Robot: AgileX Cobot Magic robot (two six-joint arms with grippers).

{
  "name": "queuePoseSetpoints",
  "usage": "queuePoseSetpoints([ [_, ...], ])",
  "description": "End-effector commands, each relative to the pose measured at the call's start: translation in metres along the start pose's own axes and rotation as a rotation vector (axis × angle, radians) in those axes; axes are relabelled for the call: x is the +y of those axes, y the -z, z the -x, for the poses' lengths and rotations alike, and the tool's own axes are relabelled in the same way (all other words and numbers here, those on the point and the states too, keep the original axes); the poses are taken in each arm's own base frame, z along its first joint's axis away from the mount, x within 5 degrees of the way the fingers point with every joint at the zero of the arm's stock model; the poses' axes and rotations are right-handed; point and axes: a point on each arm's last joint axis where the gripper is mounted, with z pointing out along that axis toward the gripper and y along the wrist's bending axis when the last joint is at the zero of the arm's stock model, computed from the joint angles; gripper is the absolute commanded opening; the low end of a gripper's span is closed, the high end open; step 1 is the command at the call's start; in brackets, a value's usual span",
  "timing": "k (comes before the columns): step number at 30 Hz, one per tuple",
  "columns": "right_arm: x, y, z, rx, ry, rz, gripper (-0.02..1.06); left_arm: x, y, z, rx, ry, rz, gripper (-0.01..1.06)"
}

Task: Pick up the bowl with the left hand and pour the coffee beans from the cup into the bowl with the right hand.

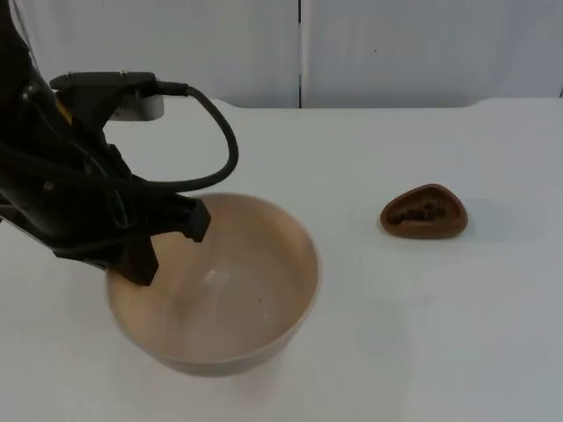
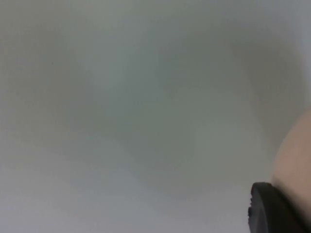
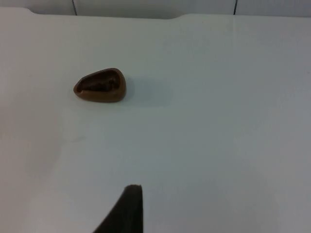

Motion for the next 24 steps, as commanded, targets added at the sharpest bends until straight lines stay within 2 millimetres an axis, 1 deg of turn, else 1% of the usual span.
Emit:
queuePoseSetpoints([
  [1,0.0,0.001,0.0,-0.009,0.001,-0.003,1.05,-0.001,0.003,0.0,-0.01,0.019,-0.014,0.0],
  [10,0.001,0.001,0.0,-0.011,-0.006,0.003,1.05,-0.001,0.003,0.003,-0.046,0.067,-0.016,0.0],
  [14,0.002,0.003,0.004,-0.038,-0.028,0.016,1.05,0.0,0.003,0.003,-0.05,0.094,-0.009,0.0],
  [17,0.004,0.002,0.024,-0.078,-0.041,0.047,1.05,0.001,0.003,0.003,-0.051,0.117,0.005,0.0],
  [18,0.004,0.002,0.024,-0.078,-0.041,0.047,1.05,0.001,0.003,0.003,-0.051,0.117,0.005,0.0],
  [20,0.004,-0.002,0.04,-0.088,-0.044,0.052,1.05,0.003,0.003,0.003,-0.055,0.132,0.039,0.0],
  [23,0.005,-0.019,0.062,-0.038,-0.052,0.062,1.05,0.0,0.002,0.002,-0.063,0.128,0.089,0.0],
  [24,0.005,-0.019,0.062,-0.038,-0.052,0.062,1.05,0.0,0.002,0.002,-0.063,0.128,0.089,0.0],
])
